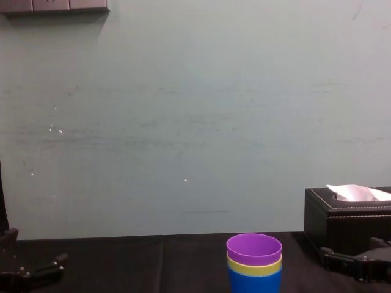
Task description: Stack the three plastic cups sequentially using one hand.
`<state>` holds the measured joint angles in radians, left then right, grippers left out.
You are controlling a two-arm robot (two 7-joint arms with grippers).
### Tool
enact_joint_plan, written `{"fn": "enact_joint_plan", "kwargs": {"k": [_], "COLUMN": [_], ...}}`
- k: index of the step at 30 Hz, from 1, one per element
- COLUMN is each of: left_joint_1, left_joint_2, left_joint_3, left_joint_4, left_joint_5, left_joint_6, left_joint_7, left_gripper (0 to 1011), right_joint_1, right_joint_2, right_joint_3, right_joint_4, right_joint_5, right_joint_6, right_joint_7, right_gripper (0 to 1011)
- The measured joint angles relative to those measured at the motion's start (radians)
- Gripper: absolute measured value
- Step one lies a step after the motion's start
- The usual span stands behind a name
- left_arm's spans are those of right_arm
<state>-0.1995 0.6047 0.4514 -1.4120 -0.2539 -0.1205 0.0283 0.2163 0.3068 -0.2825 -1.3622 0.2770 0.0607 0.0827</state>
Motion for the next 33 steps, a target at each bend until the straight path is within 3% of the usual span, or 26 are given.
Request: {"fn": "enact_joint_plan", "kwargs": {"k": [33], "left_joint_1": [0.0], "left_joint_2": [0.0], "left_joint_3": [0.0], "left_joint_4": [0.0], "left_joint_5": [0.0], "left_joint_6": [0.0], "left_joint_7": [0.0], "left_gripper": [1011], "right_joint_1": [0.0], "right_joint_2": [0.0], "right_joint_3": [0.0], "right_joint_4": [0.0], "right_joint_5": [0.0], "right_joint_6": [0.0], "right_joint_7": [0.0], "right_gripper": [1000]}}
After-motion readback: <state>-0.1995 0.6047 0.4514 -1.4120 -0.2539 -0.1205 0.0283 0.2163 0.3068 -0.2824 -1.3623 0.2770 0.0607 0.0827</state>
